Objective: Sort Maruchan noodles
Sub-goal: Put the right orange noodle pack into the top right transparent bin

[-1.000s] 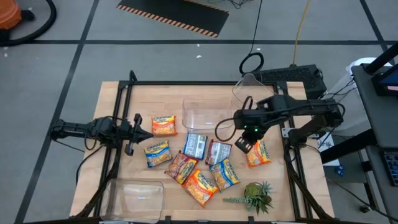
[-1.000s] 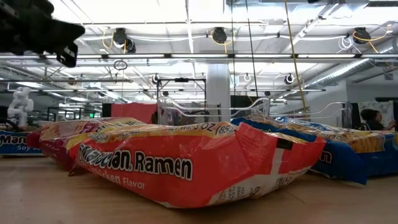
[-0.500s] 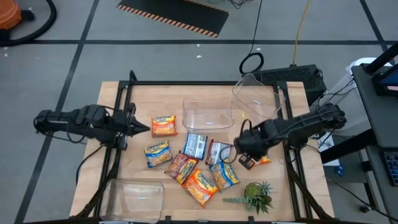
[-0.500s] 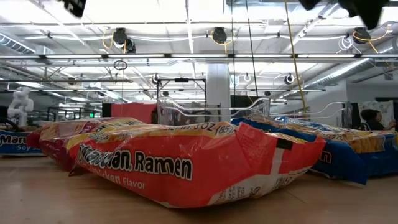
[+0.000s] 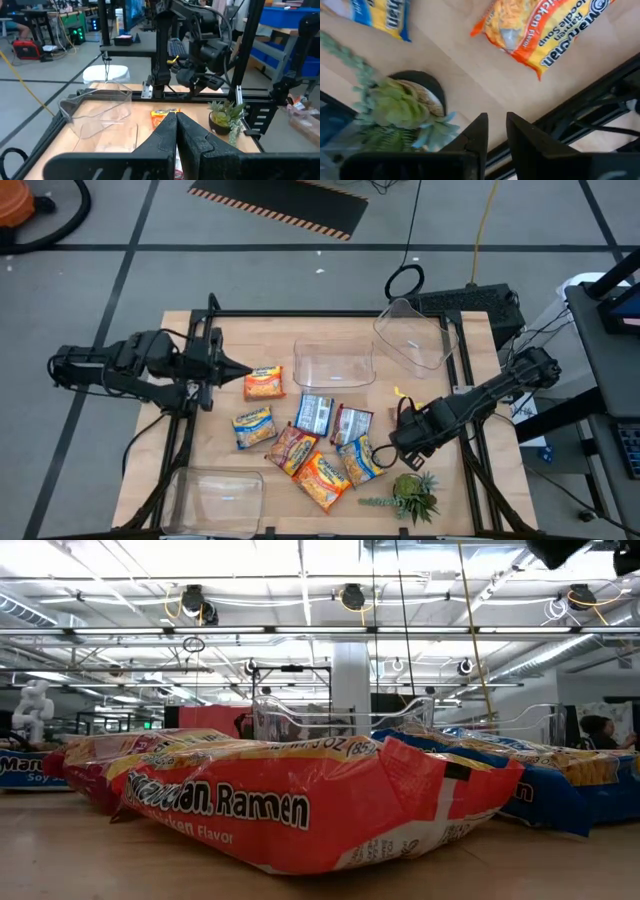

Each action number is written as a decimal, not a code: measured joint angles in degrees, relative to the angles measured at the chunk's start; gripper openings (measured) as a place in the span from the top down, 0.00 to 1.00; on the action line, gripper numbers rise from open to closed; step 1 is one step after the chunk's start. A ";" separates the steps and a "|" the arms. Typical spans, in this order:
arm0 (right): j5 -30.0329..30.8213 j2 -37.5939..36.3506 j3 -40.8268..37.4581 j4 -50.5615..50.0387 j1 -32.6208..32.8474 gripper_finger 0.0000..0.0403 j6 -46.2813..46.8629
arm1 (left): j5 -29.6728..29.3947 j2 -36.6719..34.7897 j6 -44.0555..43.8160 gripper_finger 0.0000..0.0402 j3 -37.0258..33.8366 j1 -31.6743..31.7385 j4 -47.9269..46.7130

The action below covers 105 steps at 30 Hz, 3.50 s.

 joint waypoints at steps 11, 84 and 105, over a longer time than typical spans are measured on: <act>-4.93 -12.81 -20.47 5.56 -0.71 0.65 -0.03 | 1.75 9.33 -7.51 0.97 1.82 -0.04 -0.12; 16.62 -19.15 -18.22 40.14 -1.26 1.00 15.19 | -10.18 17.26 -12.89 0.97 1.80 -0.46 4.78; 20.67 -18.67 -4.23 46.46 -11.88 1.00 2.82 | -3.17 17.26 -12.00 0.51 1.79 1.69 5.64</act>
